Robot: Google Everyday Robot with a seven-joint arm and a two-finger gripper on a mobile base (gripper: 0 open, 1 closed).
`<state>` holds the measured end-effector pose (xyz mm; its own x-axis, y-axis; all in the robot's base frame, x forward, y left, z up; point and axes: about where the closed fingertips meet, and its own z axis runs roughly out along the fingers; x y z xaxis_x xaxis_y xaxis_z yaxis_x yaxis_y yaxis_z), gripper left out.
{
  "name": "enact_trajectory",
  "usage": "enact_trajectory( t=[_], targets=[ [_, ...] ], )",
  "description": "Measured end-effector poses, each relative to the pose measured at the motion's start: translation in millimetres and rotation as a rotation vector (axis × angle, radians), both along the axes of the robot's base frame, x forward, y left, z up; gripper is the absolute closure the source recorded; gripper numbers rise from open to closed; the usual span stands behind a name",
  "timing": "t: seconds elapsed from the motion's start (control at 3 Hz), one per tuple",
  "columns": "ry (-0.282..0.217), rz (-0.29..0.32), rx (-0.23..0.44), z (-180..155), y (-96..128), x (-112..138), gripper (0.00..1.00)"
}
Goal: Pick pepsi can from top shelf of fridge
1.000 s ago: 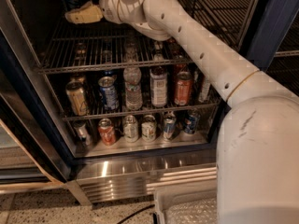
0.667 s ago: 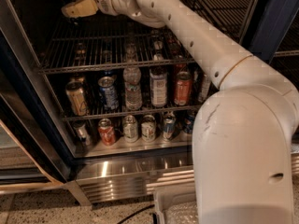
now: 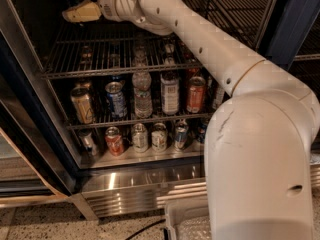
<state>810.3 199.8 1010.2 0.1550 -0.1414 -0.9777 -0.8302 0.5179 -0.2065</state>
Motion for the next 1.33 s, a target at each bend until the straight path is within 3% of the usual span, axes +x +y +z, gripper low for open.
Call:
enact_trajectory(
  t=[1.0,1.33],
  targets=[
    [0.114,-0.148,-0.013,-8.5,4.6,3.0,0.00],
    [0.117,-0.132,-0.016,-14.0,11.8,6.2,0.00]
  ],
)
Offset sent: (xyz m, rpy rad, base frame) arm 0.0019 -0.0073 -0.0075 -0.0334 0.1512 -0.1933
